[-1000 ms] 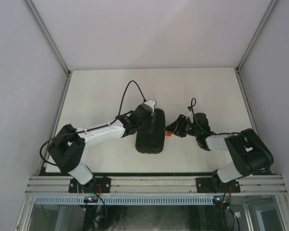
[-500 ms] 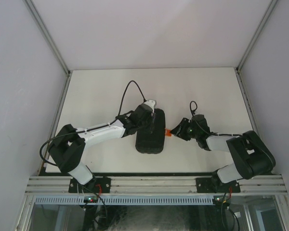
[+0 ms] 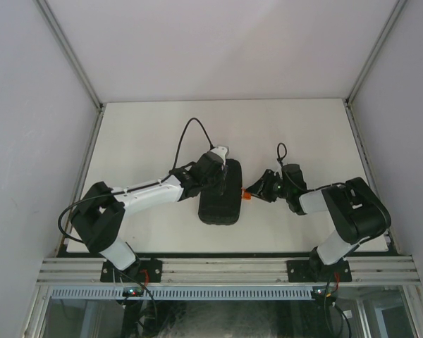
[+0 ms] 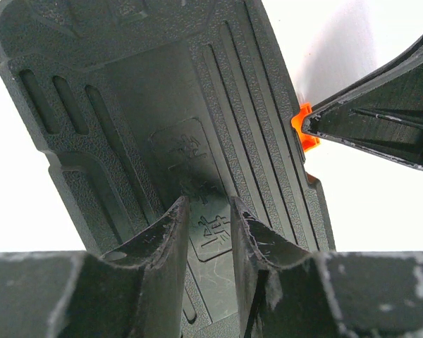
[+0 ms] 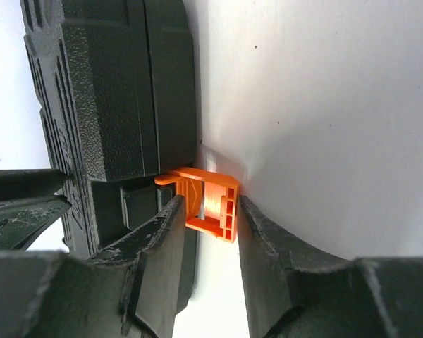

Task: Sort the tools into containers
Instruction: Close the storage box at the center of the board.

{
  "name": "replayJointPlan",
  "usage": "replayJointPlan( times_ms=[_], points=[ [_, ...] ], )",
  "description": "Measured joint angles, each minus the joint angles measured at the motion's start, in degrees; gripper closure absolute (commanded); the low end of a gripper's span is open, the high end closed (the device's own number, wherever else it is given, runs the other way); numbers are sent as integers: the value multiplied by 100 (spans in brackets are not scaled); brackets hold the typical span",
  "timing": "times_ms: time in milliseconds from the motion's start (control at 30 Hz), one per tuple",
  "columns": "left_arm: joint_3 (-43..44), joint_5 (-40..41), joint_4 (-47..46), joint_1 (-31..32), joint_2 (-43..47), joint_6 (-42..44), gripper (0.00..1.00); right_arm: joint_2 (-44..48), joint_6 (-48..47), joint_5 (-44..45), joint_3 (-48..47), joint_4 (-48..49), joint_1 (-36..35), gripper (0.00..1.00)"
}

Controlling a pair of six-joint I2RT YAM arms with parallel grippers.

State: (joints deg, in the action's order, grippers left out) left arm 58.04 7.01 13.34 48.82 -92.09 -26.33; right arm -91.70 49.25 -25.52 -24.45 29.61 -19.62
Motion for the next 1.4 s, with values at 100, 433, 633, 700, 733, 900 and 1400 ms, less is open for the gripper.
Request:
replayJointPlan(
  times_ms=[100, 433, 633, 700, 733, 900, 1400],
  points=[
    [0, 2, 0, 2, 0, 0, 67, -109, 28, -208, 0, 138, 87, 67],
    [2, 0, 2, 2, -2, 0, 67, -142, 149, -319, 11, 188, 164, 72],
    [2, 2, 4, 2, -2, 0, 67, -81, 166, -304, 22, 133, 168, 73],
    [2, 0, 2, 2, -2, 0, 67, 20, 166, -280, 48, 98, 170, 74],
    [2, 0, 4, 2, -2, 0, 67, 79, 166, -262, 57, 74, 170, 74],
    [2, 0, 4, 2, -4, 0, 68, 321, 164, -234, 83, -33, 173, 74],
    [2, -7, 0, 2, -4, 0, 68, 422, 280, -514, 83, 236, -31, 75]
  ],
)
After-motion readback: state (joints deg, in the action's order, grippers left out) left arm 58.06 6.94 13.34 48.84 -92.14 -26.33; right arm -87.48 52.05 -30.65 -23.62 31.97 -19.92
